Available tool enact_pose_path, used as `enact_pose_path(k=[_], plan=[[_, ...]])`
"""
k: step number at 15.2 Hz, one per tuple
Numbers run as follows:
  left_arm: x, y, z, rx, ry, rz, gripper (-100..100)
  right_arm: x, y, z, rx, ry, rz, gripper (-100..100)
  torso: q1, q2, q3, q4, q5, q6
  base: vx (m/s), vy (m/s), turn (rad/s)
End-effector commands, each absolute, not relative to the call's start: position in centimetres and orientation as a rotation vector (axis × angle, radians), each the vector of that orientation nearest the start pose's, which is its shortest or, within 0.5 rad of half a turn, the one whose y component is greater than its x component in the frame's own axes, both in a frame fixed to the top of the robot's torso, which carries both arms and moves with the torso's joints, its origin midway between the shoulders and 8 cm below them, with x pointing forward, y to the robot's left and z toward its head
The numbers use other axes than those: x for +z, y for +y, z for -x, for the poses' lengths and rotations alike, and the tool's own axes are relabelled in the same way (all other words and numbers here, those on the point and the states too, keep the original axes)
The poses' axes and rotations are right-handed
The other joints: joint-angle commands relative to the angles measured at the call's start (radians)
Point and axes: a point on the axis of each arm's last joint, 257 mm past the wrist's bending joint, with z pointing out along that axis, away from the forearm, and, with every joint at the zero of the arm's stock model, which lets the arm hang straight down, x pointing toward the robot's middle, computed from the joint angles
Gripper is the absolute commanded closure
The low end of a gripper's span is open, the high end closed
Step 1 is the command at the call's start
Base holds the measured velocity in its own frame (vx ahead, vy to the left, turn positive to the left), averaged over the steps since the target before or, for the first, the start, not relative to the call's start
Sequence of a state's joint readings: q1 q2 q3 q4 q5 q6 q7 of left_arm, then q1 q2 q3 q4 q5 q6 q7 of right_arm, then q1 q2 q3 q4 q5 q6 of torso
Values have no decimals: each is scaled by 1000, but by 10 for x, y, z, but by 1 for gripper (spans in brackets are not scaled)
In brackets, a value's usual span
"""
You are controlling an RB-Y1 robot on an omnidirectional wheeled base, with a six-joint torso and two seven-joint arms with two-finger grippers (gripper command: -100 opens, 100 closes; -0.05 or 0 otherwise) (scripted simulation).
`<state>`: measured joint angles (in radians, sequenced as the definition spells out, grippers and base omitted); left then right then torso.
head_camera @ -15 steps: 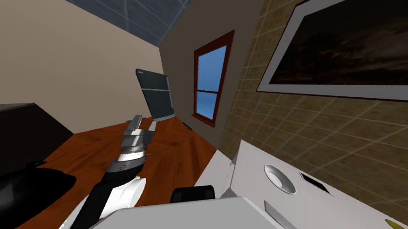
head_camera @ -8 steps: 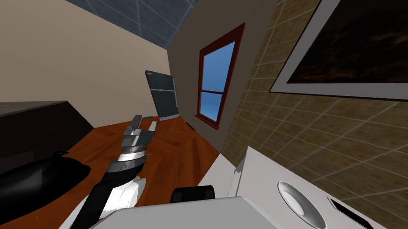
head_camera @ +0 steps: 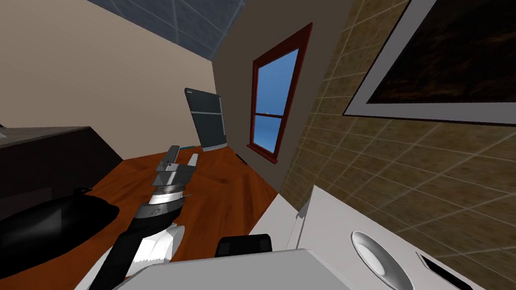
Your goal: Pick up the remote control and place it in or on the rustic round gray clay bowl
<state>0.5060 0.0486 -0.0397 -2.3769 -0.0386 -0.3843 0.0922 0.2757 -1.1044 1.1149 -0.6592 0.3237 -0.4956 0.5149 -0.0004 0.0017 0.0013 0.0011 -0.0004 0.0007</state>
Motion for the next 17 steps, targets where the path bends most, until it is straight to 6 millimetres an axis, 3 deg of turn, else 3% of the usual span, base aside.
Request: enact_pose_path(k=[1,4,5,6,10,17], plan=[[42,257,-346,-1394,669,663,0,-534,-598,56,6,3036,791,100,0,0,0,0,0,0,0,0,0],[42,257,-346,-1394,669,663,0,-518,-612,55,3,3039,802,100,1,-1,-1,0,1,0,17,28,-43],[42,257,-346,-1394,669,663,0,-524,-607,55,0,3038,797,100,3,-2,-1,-1,1,0,22,35,-36],[42,257,-346,-1394,669,663,0,-516,-610,46,21,3024,785,100,3,-2,-1,-1,1,0,-73,55,50],[42,256,-346,-1395,669,663,0,-501,-611,29,57,2998,766,100,6,12,7,2,1,1,-193,73,95],[42,257,-346,-1394,669,663,0,-465,-619,-5,117,2955,738,100,3,14,8,2,1,0,-201,39,78]])
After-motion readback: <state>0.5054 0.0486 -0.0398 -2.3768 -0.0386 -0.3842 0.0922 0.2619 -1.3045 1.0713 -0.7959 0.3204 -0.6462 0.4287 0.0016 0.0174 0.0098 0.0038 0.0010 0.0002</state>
